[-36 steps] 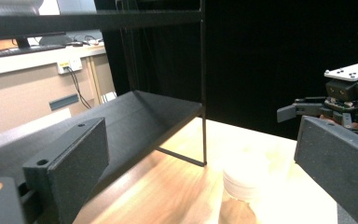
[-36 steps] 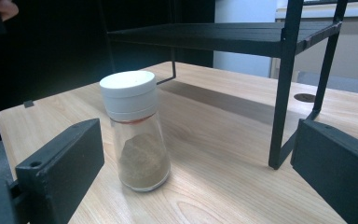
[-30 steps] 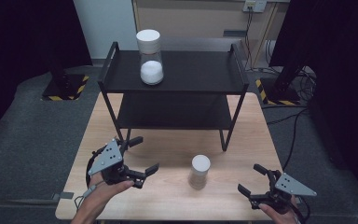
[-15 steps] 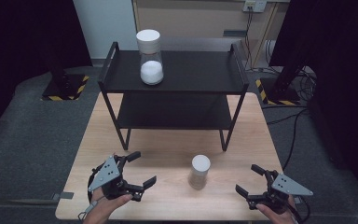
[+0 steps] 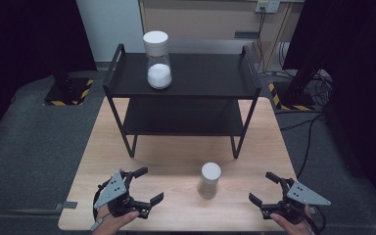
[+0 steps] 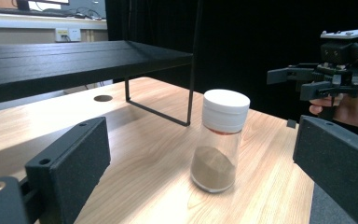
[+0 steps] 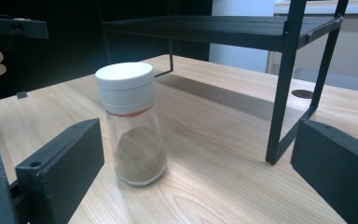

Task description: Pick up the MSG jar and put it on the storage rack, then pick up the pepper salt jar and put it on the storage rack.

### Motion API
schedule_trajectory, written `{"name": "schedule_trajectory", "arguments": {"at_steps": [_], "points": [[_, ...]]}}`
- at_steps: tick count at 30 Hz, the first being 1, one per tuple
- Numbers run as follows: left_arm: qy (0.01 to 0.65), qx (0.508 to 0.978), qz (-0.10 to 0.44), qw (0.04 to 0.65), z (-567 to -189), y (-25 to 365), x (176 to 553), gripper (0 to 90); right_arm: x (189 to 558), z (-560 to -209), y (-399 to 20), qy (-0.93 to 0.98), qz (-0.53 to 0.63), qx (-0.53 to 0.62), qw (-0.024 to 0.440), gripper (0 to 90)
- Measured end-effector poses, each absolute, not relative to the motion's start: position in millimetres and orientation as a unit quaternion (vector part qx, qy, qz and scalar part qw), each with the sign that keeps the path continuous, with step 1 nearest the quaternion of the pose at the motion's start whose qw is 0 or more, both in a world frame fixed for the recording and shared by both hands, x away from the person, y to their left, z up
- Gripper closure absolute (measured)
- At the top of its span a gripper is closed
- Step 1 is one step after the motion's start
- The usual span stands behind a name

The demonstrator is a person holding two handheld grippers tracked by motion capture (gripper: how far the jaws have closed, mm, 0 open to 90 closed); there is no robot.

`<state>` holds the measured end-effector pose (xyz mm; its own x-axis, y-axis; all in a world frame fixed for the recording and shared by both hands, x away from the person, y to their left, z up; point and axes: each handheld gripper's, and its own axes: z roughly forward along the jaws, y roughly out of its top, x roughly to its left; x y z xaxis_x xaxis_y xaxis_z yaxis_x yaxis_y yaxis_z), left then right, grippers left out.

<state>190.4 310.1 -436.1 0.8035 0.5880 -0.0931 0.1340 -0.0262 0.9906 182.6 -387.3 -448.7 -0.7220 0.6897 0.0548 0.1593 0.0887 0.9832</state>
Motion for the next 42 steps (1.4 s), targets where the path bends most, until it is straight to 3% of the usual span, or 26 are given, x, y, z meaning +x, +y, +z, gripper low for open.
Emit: {"name": "schedule_trajectory", "arguments": {"at_steps": [26,42], "points": [[0.263,0.692,0.170,0.651,-436,315,185,2.4,181,-447,-387,0.702,0.606,0.303,0.218,3.2],[0.257,0.687,0.194,0.652,-419,314,186,2.4,167,-445,-382,0.710,0.603,0.291,0.217,3.2]]}}
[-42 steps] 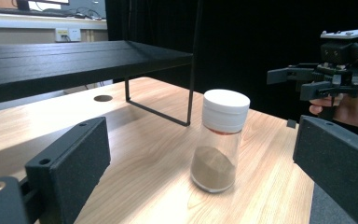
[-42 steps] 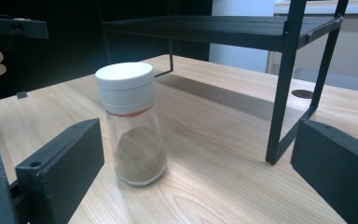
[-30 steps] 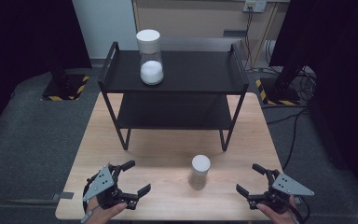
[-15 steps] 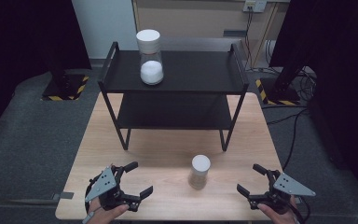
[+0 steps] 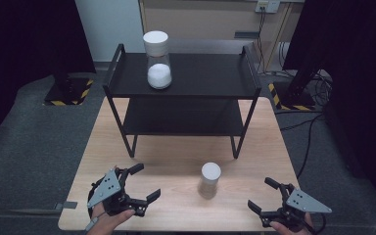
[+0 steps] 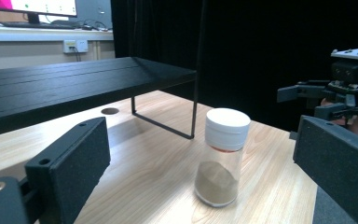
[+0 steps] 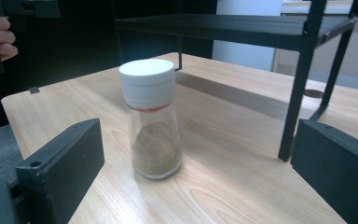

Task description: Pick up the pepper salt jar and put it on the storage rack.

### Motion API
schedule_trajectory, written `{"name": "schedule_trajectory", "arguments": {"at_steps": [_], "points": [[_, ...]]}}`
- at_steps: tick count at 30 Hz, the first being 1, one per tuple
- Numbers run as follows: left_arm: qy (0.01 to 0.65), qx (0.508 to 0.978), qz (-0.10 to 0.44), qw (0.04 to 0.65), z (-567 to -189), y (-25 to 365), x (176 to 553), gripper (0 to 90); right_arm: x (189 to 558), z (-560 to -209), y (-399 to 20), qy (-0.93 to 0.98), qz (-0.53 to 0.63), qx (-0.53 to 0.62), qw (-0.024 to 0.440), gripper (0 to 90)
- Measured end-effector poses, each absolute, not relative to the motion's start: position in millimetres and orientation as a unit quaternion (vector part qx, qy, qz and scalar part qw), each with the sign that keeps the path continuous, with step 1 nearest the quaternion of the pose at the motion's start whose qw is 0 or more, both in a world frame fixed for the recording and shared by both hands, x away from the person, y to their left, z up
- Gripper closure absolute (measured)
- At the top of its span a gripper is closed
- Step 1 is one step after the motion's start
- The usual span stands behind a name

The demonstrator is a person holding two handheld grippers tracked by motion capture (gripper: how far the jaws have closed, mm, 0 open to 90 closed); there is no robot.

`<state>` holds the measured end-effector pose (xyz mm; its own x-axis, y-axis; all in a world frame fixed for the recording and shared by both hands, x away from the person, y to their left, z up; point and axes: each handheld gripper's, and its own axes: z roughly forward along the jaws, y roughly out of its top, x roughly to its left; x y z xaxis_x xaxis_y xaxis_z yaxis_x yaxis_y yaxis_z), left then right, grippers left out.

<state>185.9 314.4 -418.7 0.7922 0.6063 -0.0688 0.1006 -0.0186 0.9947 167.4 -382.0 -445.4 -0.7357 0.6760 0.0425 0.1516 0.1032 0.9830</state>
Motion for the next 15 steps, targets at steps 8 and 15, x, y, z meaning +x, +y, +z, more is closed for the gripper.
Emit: {"name": "schedule_trajectory", "arguments": {"at_steps": [8,15], "points": [[0.267,0.684,0.196,0.650,-418,327,181,2.3,178,-447,-372,0.714,0.607,0.287,0.199,3.0],[0.277,0.678,0.201,0.650,-418,337,178,2.3,191,-444,-356,0.715,0.613,0.275,0.191,3.1]]}}
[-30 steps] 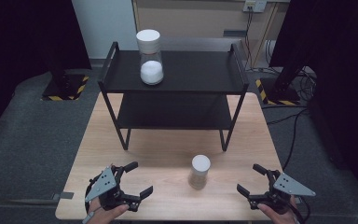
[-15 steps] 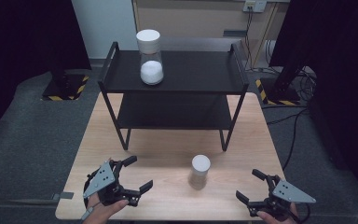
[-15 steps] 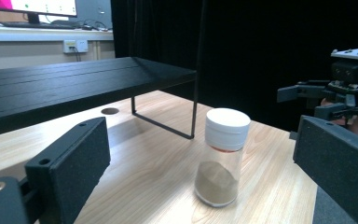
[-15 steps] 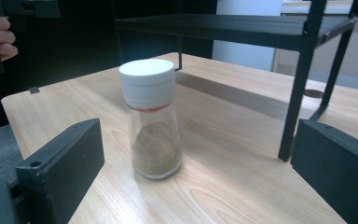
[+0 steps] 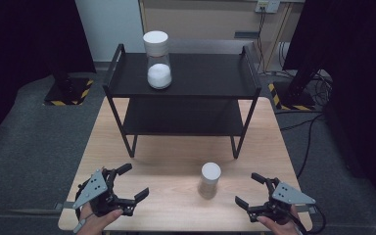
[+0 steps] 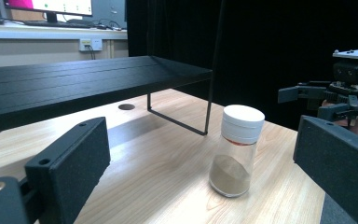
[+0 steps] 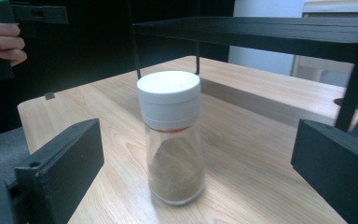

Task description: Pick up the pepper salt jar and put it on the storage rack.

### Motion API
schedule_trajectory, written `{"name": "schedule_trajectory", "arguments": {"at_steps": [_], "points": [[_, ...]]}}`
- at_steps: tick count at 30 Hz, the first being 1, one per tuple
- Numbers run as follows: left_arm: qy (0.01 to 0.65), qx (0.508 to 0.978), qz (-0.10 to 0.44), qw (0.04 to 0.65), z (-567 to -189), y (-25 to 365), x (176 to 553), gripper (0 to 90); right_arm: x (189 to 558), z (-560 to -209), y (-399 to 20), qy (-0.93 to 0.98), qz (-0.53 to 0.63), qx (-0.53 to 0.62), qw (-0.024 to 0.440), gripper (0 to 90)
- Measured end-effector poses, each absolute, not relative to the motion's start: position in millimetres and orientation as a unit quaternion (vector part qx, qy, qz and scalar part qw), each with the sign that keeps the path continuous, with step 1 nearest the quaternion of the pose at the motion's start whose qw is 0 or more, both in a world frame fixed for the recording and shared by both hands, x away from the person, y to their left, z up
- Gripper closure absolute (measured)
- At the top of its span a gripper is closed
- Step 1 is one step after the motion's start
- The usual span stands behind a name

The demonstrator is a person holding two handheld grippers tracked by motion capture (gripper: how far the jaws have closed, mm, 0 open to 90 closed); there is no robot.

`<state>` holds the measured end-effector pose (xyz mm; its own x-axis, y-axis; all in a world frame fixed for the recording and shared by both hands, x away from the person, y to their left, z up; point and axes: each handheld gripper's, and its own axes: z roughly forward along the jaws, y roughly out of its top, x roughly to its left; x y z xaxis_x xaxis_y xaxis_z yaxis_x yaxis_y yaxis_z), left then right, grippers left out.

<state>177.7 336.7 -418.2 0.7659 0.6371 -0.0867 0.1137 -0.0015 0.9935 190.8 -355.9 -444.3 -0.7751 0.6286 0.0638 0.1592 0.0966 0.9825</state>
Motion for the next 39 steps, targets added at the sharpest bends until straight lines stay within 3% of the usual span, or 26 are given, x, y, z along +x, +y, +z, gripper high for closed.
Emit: {"name": "schedule_trajectory", "arguments": {"at_steps": [39], "points": [[0.288,0.680,0.197,0.645,-424,348,174,2.1,233,-458,-305,0.735,0.612,0.245,0.157,3.2]]}}
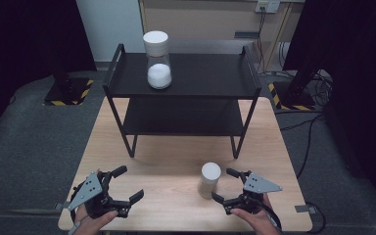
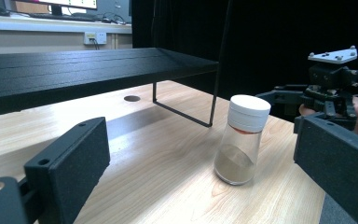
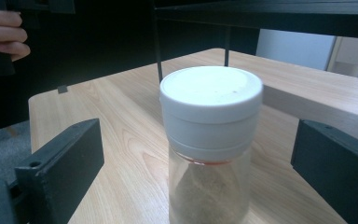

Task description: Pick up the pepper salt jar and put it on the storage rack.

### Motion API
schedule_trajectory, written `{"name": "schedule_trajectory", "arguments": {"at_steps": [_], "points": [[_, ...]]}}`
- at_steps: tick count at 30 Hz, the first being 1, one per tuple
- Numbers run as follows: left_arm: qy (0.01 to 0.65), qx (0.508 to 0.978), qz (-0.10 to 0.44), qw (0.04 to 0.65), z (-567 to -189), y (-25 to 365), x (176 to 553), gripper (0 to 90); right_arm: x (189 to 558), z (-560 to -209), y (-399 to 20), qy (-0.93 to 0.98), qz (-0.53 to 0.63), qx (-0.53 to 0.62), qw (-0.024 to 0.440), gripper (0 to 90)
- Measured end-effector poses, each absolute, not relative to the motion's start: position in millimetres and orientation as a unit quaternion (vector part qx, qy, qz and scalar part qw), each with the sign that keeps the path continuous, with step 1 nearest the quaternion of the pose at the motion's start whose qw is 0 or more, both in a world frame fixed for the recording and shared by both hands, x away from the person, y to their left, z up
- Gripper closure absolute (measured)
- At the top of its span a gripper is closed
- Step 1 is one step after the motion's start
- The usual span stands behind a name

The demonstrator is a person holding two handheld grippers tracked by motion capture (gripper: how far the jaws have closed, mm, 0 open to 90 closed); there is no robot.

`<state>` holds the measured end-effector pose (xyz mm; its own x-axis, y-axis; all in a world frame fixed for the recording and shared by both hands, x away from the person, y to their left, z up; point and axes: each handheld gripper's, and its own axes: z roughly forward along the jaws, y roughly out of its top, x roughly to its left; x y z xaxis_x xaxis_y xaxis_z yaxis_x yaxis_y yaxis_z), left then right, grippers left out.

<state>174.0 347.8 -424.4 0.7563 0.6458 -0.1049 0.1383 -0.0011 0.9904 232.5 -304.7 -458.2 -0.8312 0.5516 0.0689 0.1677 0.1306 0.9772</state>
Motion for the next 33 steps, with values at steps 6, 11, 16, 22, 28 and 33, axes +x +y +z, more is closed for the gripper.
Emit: {"name": "schedule_trajectory", "arguments": {"at_steps": [6,11,16,22,28,33], "points": [[0.291,0.680,0.194,0.645,-426,349,175,2.1,238,-458,-296,0.738,0.610,0.240,0.160,5.8],[0.292,0.679,0.195,0.645,-426,349,175,2.1,244,-461,-291,0.737,0.610,0.243,0.157,8.1],[0.292,0.681,0.194,0.643,-426,349,175,2.1,248,-461,-287,0.739,0.609,0.241,0.159,10.9],[0.294,0.680,0.195,0.643,-427,350,175,2.1,254,-462,-282,0.741,0.607,0.238,0.161,15.4],[0.294,0.680,0.195,0.643,-427,351,175,2.1,258,-463,-280,0.742,0.606,0.240,0.157,19.0],[0.295,0.679,0.194,0.643,-427,351,175,2.1,261,-463,-279,0.741,0.607,0.240,0.157,23.5]]}}
